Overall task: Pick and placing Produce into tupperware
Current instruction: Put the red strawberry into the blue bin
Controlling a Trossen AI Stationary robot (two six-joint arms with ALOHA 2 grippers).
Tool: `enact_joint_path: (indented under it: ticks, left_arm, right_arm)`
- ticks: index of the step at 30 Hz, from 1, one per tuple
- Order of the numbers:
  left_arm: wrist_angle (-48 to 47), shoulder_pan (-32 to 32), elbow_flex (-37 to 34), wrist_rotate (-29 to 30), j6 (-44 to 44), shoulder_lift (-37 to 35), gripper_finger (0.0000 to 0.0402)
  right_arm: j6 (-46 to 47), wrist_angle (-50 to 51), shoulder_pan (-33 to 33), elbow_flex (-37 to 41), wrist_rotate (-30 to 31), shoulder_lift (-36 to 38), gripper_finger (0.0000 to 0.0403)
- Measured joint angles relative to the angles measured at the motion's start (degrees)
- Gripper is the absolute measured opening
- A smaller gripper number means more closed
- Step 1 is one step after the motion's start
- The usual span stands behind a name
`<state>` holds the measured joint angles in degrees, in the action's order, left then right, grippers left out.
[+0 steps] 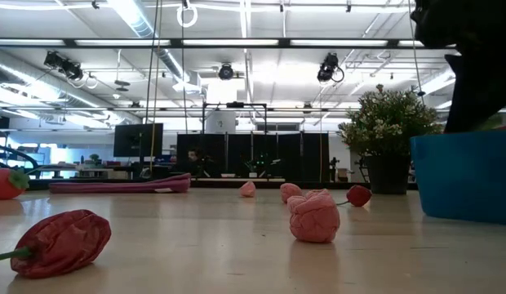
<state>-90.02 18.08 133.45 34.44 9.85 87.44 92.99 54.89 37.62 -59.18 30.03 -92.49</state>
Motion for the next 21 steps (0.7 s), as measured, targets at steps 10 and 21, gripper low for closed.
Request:
enact_joint_path:
  ticks: [10,21]
  left_arm:
    - [0.00,-0.02,0.00,0.02,0.02,0.00,0.0023]
    - [0.00,-0.02,0.00,0.00,0.02,0.00,0.0009]
  right_arm:
    - [-1.91,-0.92,-3.39,0.75,-0.07,0.00,0.0038]
    - [-12.20,-0.78,-9.57,0.11,-4.14,-0.03,0.0117]
